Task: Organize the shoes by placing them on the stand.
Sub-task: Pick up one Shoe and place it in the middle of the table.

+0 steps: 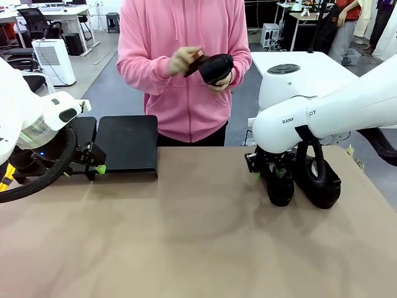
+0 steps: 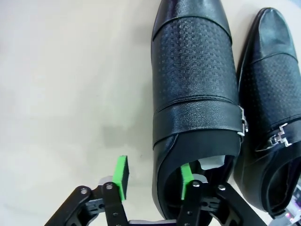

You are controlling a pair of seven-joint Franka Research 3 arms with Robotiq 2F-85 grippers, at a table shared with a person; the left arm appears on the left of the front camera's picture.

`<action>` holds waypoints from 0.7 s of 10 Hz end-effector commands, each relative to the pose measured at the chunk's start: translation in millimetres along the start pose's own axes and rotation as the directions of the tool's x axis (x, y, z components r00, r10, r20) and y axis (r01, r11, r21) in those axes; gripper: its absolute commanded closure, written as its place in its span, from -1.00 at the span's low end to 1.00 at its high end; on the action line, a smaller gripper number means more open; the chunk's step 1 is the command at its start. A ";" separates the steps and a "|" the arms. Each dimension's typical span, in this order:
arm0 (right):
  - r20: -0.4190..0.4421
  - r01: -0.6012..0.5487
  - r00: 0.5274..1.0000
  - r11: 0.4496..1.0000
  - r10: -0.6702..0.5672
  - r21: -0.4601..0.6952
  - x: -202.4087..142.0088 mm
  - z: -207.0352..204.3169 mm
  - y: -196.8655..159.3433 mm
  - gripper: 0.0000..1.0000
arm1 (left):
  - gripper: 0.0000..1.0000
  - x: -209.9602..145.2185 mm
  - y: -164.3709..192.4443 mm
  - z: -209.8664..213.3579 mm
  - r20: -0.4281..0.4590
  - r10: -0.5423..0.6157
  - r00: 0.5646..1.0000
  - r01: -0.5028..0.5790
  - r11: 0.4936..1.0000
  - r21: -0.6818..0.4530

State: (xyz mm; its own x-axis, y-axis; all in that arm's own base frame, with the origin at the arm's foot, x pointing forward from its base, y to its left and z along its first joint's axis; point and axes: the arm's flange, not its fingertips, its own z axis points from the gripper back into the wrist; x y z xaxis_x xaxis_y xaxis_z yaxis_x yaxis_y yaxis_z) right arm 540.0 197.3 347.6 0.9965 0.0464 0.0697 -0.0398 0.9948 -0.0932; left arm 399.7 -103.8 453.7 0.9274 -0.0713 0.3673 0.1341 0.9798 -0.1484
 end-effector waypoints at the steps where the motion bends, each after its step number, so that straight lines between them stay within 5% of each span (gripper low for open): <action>1: -0.012 0.016 1.000 1.000 -0.017 -0.027 10.3 -0.3 4.5 1.00 | -0.94 -0.5 0.9 -0.3 0.002 0.012 1.000 -0.012 1.000 -0.015; 7: -0.035 0.074 0.997 0.997 -0.073 0.004 10.1 5.7 -9.1 1.00 | -0.94 -0.5 0.9 -0.3 0.002 0.012 1.000 -0.012 1.000 -0.015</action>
State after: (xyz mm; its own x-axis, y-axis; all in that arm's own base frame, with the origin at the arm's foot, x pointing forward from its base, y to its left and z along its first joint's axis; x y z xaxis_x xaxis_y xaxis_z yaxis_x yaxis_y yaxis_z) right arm 547.1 189.8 342.3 0.9992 0.0104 0.0394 -0.0065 0.9951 -0.0991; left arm 399.6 -103.8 453.7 0.9274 -0.0713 0.3672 0.1341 0.9798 -0.1484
